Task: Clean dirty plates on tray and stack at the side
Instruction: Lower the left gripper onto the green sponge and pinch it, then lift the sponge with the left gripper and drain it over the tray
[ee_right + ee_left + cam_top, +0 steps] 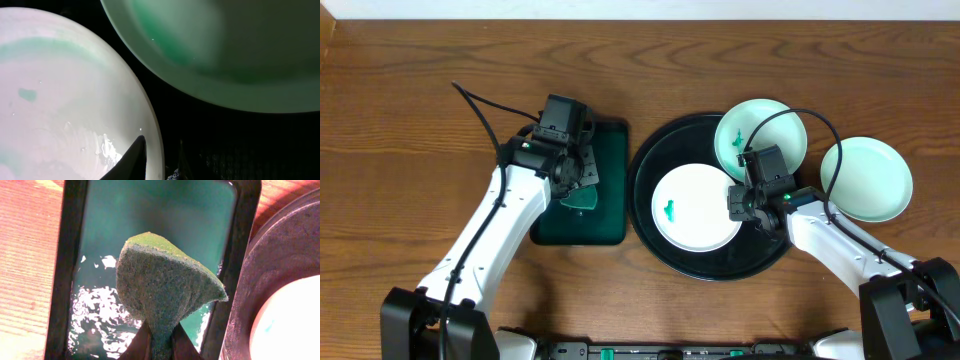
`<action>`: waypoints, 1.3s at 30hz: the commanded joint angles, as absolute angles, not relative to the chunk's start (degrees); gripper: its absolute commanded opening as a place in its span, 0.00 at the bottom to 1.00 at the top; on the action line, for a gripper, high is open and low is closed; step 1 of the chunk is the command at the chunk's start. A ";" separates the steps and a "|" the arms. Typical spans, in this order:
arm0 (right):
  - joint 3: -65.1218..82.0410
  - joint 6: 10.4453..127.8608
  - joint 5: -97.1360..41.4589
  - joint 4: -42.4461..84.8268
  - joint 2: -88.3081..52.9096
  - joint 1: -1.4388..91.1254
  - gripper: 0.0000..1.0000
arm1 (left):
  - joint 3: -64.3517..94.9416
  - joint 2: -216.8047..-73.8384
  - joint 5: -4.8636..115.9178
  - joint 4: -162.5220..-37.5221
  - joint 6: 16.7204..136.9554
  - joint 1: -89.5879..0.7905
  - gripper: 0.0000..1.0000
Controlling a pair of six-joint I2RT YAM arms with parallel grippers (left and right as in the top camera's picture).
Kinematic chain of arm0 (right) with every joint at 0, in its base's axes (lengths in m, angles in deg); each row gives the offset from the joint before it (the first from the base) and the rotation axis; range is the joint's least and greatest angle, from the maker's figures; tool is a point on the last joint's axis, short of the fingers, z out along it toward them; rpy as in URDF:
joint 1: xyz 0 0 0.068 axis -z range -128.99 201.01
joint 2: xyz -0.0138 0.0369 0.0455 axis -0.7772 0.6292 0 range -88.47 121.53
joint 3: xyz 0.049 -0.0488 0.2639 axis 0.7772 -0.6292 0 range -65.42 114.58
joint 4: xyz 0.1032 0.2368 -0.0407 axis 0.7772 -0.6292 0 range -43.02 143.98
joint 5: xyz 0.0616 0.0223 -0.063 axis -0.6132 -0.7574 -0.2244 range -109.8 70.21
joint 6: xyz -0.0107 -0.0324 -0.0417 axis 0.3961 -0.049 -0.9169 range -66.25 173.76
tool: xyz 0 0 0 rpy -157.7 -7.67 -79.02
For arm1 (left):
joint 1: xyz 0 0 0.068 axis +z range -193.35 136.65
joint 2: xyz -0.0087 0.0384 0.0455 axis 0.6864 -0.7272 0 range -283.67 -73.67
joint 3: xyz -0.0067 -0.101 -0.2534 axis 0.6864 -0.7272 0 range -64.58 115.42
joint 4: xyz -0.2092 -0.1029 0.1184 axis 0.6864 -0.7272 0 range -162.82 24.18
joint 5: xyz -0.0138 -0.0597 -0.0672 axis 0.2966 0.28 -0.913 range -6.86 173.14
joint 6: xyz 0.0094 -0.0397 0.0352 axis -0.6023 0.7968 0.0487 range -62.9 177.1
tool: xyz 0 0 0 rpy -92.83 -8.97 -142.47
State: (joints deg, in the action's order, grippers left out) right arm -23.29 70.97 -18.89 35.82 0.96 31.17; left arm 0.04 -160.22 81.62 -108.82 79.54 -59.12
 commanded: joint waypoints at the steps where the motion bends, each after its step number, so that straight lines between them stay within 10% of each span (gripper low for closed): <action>1: -23.75 70.84 -18.80 35.74 0.04 31.83 0.19 | -0.25 -160.59 82.37 -108.73 78.79 -59.84 0.07; 21: -23.75 70.84 -18.80 35.82 0.04 31.83 0.18 | -7.31 -169.24 82.39 -98.52 78.79 -59.82 0.08; 28: -23.75 70.84 -18.78 35.82 0.04 31.83 0.18 | -9.08 -169.27 82.35 -98.28 78.84 -59.82 0.34; 39: -23.75 70.84 -18.80 35.93 0.04 31.83 0.18 | -10.15 -169.29 82.30 -98.50 78.90 -59.84 0.35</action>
State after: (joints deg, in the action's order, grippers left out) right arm -23.29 70.97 -18.89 35.85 0.96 31.17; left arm -9.29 -169.46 81.82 -98.37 79.32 -59.75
